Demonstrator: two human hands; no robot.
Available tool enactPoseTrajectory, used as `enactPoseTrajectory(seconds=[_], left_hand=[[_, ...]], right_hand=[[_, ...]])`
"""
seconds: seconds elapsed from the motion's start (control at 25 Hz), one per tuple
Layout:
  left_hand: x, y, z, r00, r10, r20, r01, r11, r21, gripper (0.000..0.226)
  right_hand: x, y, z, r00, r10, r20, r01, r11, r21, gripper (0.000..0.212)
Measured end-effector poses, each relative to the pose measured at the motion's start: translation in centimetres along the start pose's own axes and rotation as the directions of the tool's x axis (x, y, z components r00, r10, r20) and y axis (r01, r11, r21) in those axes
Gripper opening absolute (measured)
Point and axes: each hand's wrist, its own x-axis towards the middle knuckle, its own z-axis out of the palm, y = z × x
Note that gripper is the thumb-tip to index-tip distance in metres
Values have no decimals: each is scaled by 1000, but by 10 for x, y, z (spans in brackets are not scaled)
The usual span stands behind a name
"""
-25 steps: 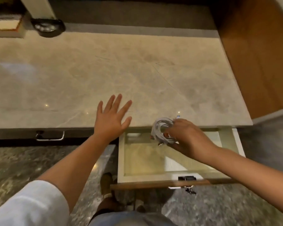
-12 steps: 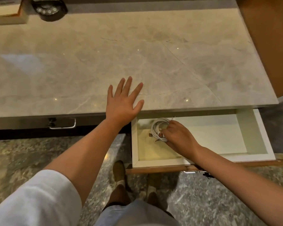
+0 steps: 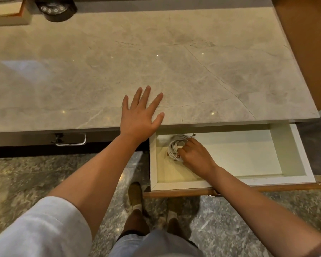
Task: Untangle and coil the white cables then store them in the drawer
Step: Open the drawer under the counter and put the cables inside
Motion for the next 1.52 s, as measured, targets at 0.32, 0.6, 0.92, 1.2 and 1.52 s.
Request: enactPoseTrajectory(seconds=[0.32, 0.6, 0.92, 1.2, 1.52], left_hand=[[-1, 0, -1, 1000, -2, 4, 2, 1000, 8, 59], [-1, 1, -3, 1000, 7, 26, -7, 1000, 1, 58], [0, 1, -8, 998, 4, 62, -3, 1000, -23, 58], [12, 13, -16, 997, -63, 51, 67, 994, -88, 47], [16, 16, -12, 988, -84, 133, 88, 996, -22, 56]], right_hand=[[-11, 0, -29, 999, 6, 51, -12, 994, 112, 45], [-104, -55, -61, 961, 275, -12, -275, 961, 3, 55], [-172, -83, -23, 854, 506, 119, -501, 862, -71, 51], [-138, -71, -20, 781, 625, -10, -624, 780, -46, 48], [-62, -42, -10, 648, 761, -43, -758, 649, 72, 59]])
